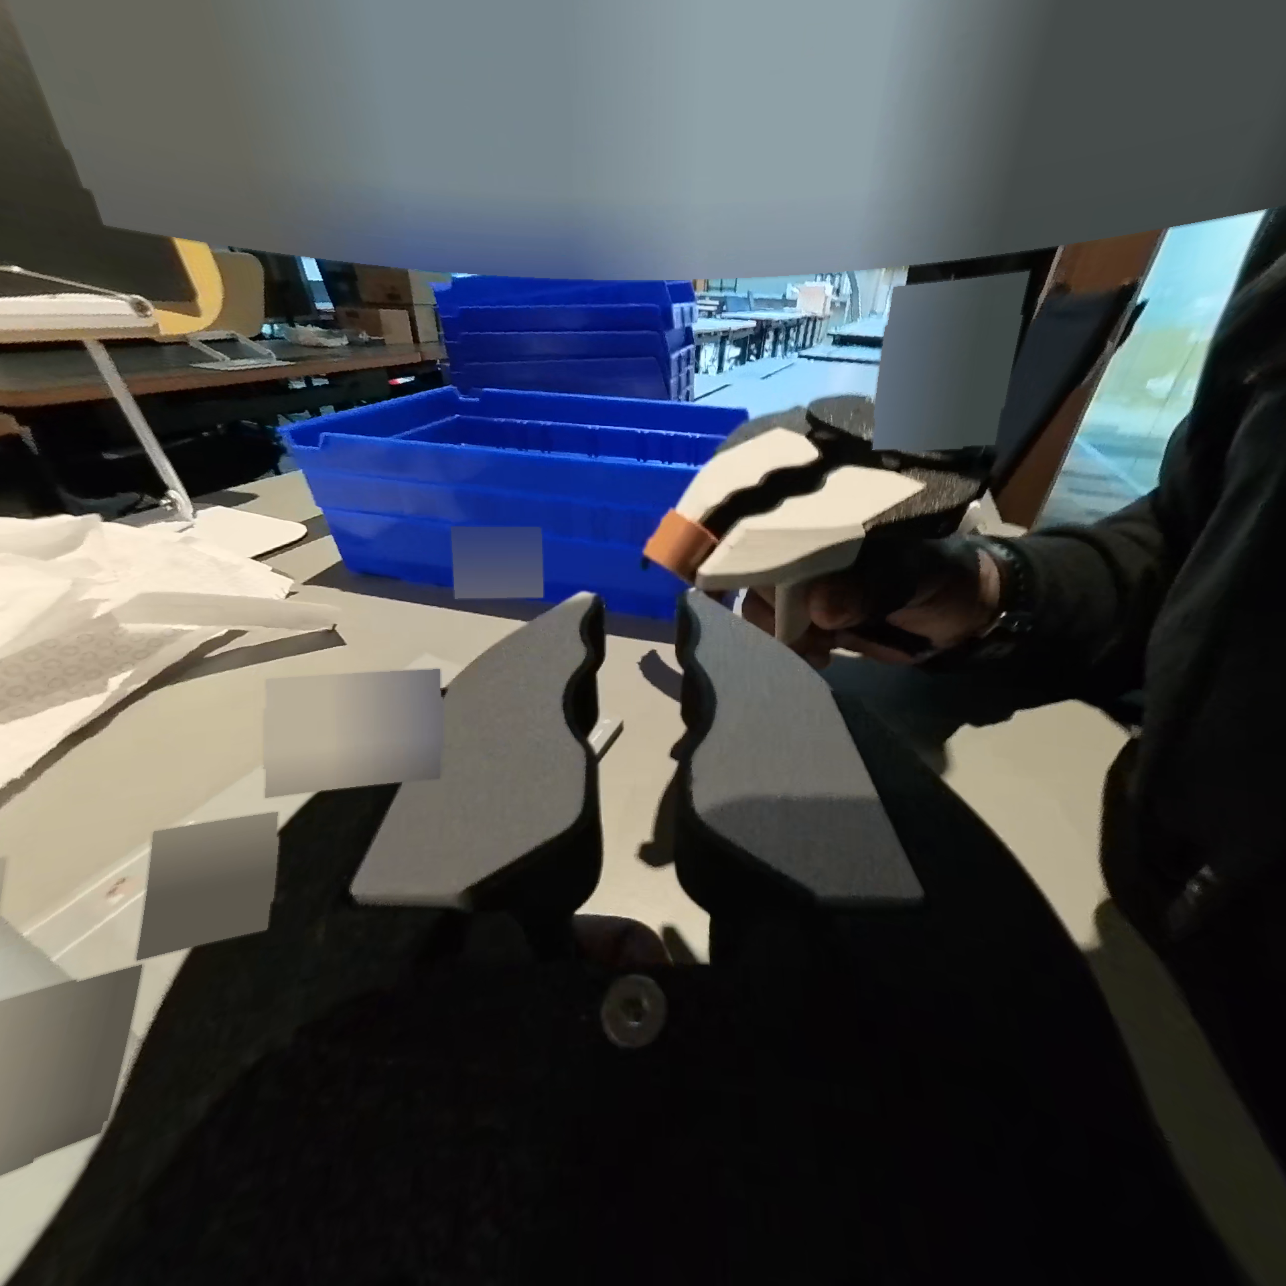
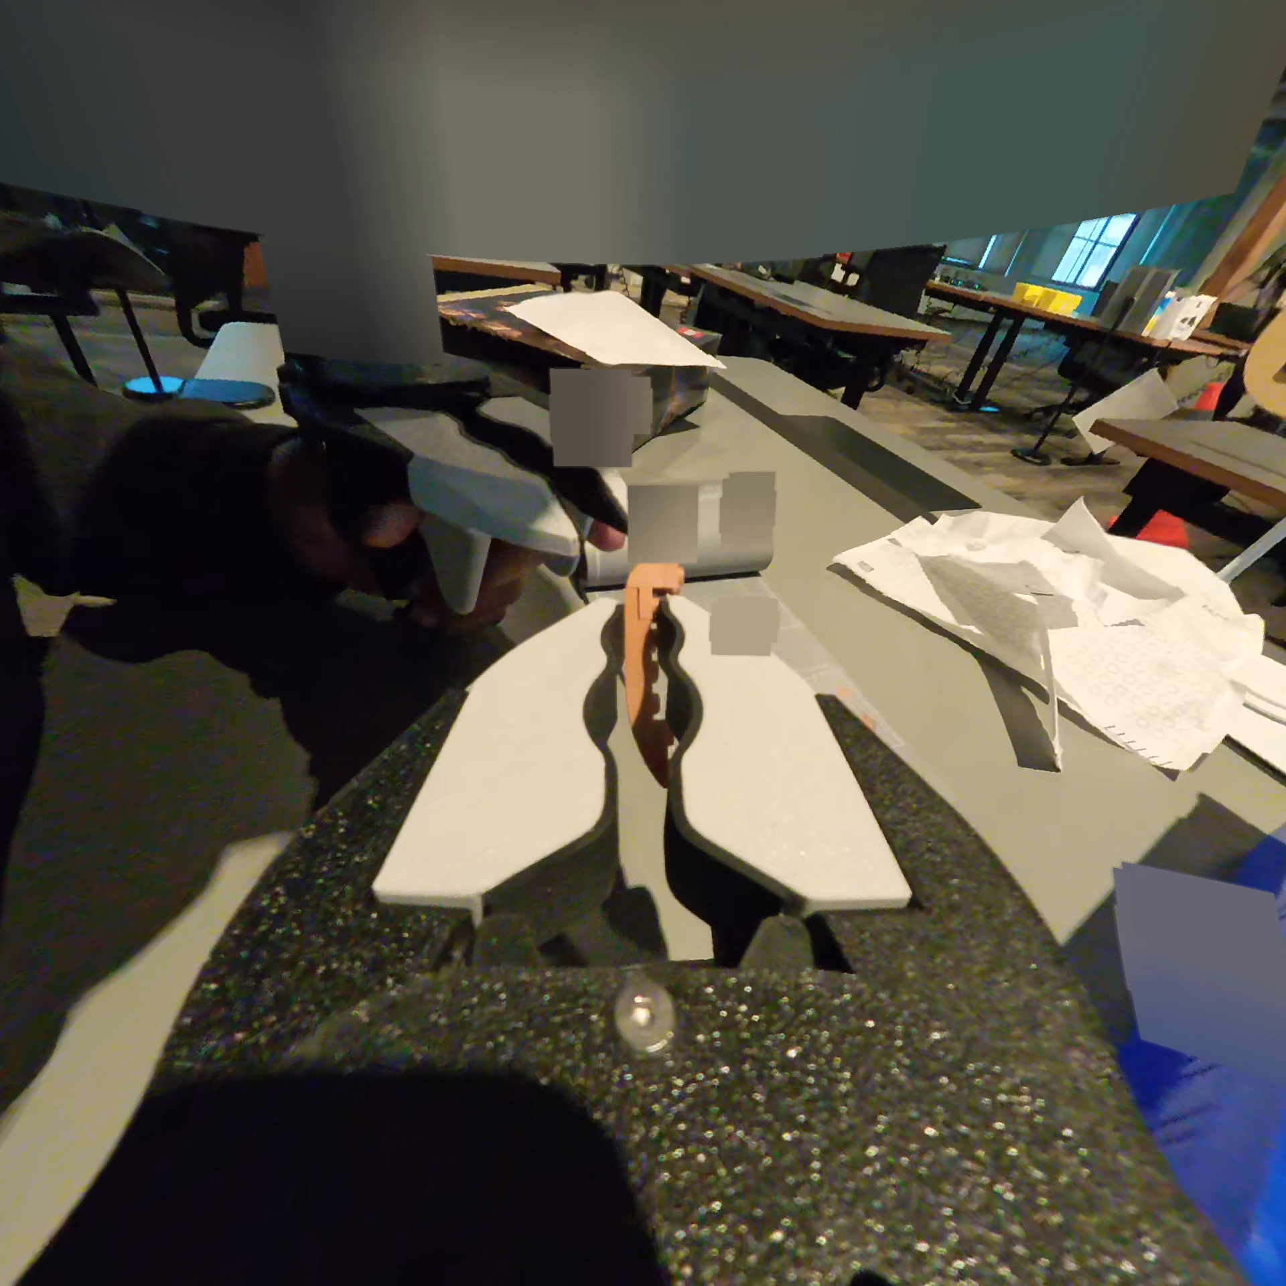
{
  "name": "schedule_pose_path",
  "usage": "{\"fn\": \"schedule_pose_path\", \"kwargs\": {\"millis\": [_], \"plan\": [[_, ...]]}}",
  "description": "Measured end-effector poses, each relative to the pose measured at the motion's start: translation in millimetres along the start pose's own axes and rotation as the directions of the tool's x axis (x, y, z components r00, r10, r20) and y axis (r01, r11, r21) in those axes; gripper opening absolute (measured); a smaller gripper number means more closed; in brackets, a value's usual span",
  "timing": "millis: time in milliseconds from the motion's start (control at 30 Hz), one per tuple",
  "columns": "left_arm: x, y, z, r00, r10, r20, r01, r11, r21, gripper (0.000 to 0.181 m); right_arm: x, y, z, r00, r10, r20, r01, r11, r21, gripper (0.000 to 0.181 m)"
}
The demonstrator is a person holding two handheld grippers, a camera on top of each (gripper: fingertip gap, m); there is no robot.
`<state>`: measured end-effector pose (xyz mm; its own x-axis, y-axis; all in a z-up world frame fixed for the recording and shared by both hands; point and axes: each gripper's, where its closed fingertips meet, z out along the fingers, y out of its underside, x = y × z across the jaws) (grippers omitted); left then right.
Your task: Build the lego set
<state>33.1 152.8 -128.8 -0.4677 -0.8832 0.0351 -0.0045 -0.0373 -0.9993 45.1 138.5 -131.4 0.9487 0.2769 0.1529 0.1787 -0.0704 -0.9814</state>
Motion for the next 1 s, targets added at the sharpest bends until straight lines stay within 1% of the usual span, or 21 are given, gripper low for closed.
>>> {"fn": "schedule_pose_path", "kwargs": {"millis": [367,1000], "plan": [[-7.9,-2.7,-2.0,0.998,-0.067,0.009,0.067,0.997,0.026,0.017,0.5,7.3,0.6,1.0,0.026,0.015,-0.026,1.0,-0.009,0.008],[-8.0,-1.4,-1.2,0.997,-0.07,0.01,0.07,0.997,0.015,0.017,-2.2,7.3,1.6,1.0,-0.011,0.019,0.012,1.0,-0.013,0.008]]}}
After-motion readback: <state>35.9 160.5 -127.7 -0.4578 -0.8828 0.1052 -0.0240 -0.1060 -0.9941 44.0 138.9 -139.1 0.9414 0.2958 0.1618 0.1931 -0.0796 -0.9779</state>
